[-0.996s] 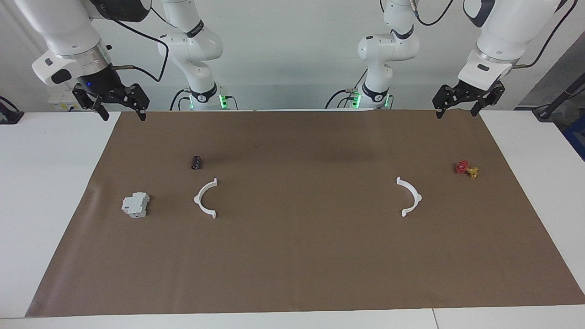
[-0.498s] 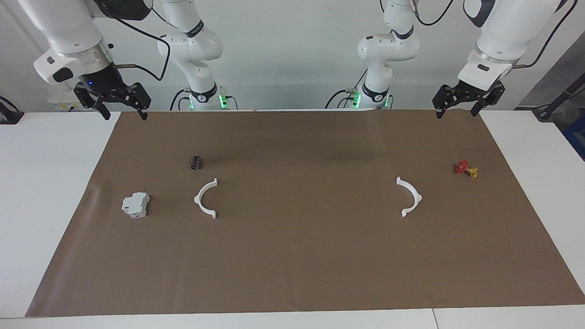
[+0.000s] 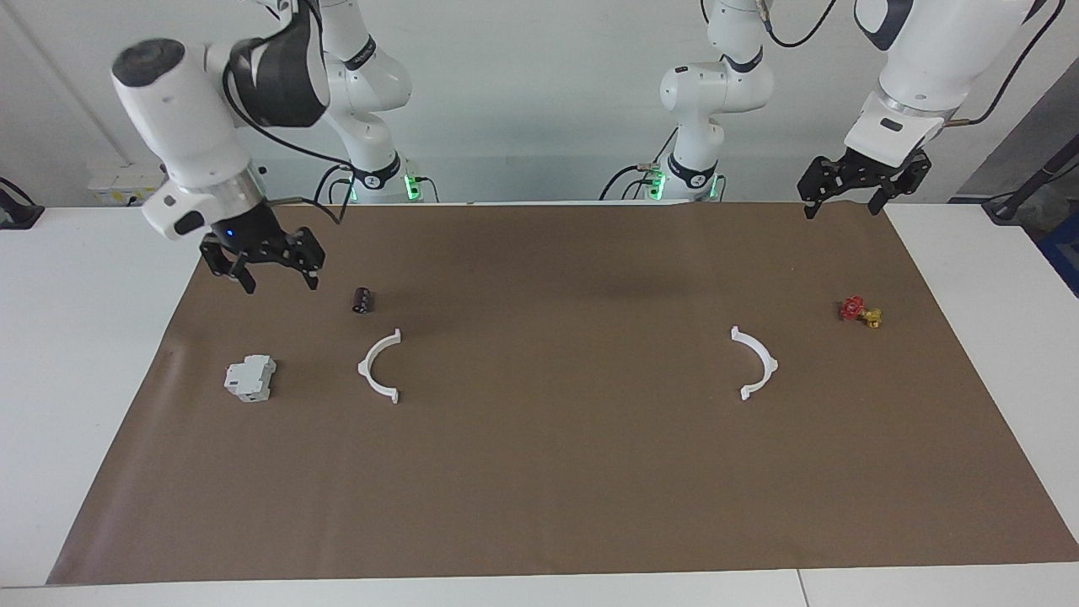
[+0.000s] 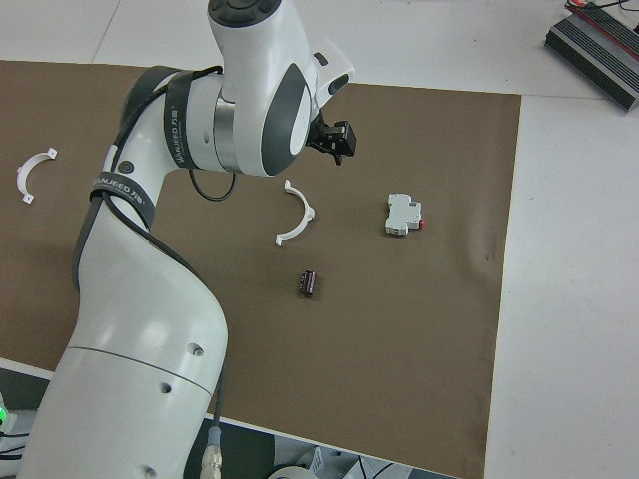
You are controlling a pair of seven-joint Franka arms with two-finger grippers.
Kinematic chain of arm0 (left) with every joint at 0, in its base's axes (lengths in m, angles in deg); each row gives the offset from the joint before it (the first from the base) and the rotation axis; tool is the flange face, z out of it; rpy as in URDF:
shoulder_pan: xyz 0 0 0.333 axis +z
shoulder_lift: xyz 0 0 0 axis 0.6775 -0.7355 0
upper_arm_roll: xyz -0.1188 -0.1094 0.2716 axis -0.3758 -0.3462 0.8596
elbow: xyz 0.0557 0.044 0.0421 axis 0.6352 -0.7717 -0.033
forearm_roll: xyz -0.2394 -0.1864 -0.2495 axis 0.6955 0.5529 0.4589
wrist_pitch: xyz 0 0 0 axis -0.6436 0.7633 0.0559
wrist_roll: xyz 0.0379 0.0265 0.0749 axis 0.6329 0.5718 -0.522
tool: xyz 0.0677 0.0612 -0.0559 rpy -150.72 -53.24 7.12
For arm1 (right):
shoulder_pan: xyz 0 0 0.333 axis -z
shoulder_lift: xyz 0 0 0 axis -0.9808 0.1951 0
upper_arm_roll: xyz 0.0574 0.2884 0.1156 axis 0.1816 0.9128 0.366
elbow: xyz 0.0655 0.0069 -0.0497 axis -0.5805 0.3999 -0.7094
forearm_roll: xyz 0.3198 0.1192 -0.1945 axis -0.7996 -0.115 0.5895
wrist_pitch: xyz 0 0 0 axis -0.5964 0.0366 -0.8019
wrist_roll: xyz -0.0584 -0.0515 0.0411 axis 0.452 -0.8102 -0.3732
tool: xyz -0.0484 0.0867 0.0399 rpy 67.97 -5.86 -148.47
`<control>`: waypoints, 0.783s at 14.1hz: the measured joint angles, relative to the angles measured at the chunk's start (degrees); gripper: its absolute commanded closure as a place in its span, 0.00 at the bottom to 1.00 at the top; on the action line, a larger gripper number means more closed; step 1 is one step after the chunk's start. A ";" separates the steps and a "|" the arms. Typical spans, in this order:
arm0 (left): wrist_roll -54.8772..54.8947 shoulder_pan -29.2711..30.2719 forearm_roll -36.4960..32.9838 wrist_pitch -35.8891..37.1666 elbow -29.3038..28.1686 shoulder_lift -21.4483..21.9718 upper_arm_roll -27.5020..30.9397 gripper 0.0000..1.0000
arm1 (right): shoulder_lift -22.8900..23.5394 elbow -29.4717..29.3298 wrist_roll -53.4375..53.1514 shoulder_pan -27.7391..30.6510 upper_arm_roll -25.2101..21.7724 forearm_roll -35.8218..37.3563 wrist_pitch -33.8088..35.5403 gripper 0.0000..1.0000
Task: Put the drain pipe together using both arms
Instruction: 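Grasp the white half-ring clamp with the right gripper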
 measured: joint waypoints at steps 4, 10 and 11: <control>0.00 0.00 0.00 0.00 0.00 0.00 0.00 0.00 | 10.38 3.53 6.50 -2.98 0.07 -1.09 -12.52 0.00; 0.00 0.00 0.00 0.00 0.00 0.00 0.00 0.00 | 11.48 14.76 10.13 -3.39 -0.01 -1.09 -24.53 0.28; 0.00 0.00 0.00 0.00 0.00 0.00 0.00 0.00 | 11.44 15.25 10.13 -3.39 -0.01 -1.09 -25.17 0.58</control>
